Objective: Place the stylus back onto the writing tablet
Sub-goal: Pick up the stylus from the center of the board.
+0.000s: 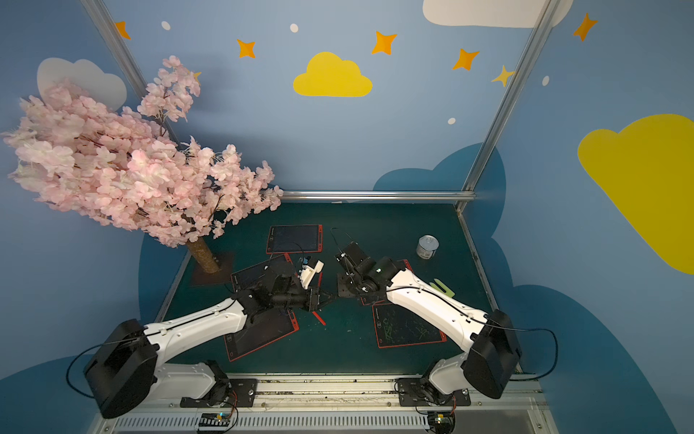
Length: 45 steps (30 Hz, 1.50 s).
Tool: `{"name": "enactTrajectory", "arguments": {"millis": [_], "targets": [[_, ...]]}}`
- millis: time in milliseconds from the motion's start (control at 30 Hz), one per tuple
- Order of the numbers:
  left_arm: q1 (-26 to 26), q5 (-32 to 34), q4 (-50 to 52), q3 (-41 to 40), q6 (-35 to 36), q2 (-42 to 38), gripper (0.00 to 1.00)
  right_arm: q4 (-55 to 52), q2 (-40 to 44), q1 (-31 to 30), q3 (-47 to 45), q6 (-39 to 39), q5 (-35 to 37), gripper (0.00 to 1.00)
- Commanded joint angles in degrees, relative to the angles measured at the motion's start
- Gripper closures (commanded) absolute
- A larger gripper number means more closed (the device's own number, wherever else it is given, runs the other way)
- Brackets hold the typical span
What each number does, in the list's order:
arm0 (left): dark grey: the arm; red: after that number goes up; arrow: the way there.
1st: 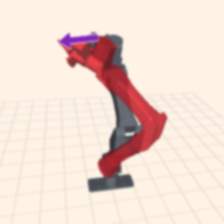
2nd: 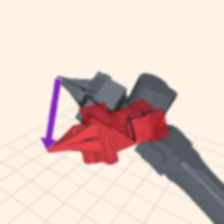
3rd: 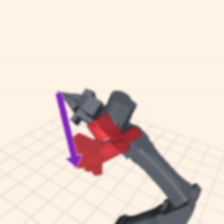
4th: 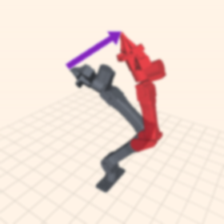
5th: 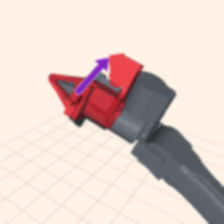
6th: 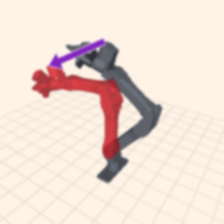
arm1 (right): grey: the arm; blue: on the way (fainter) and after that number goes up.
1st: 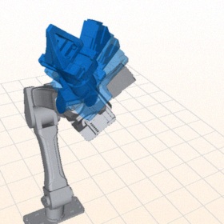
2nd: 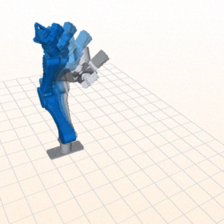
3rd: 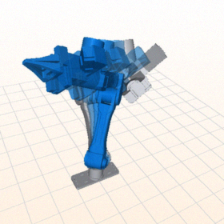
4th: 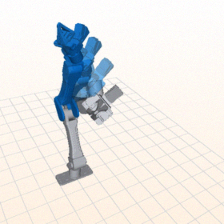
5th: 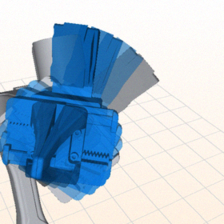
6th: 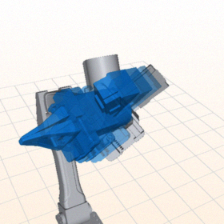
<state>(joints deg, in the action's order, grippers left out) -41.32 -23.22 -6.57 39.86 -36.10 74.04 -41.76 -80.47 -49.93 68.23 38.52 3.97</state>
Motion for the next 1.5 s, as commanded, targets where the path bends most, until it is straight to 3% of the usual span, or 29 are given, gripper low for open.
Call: {"name": "enactTrajectory", "arguments": {"millis": [0,100,233,400,500,667,900,1133,1467], "targets": [[1.49,2.22,8.81,0.06,5.17,-2.91,0.77,2.26,3.80,0.37,-2.96,-0.05,0.88,0.81],[1.95,3.53,10.66,-0.61,7.32,-5.36,0.73,6.08,5.45,0.36,-5.29,-0.71,-0.20,0.78],[2.13,7.90,23.18,3.14,12.96,-9.37,0.70,9.38,4.88,0.36,-6.21,-1.01,-0.64,0.77],[2.12,6.00,35.19,7.71,22.76,-16.41,0.57,9.47,-0.94,0.27,-1.75,1.23,-1.07,0.75],[2.12,5.99,40.49,10.15,25.77,-20.62,0.46,6.08,-6.69,0.18,4.19,1.88,-1.24,0.75],[2.12,6.83,45.54,11.91,32.53,-26.29,0.17,-0.88,-17.65,0.36,15.25,1.92,-1.94,0.77],[2.17,11.80,41.97,6.52,34.02,-32.36,0.01,-4.09,-29.98,1.27,25.75,2.79,-1.43,0.78],[2.13,10.63,39.82,4.97,33.64,-33.79,0.01,-9.16,-39.98,1.75,34.92,3.03,0.47,0.78],[2.12,10.27,40.42,4.97,33.72,-33.24,0.01,-11.86,-47.51,1.42,40.87,3.93,1.22,0.78]]}}
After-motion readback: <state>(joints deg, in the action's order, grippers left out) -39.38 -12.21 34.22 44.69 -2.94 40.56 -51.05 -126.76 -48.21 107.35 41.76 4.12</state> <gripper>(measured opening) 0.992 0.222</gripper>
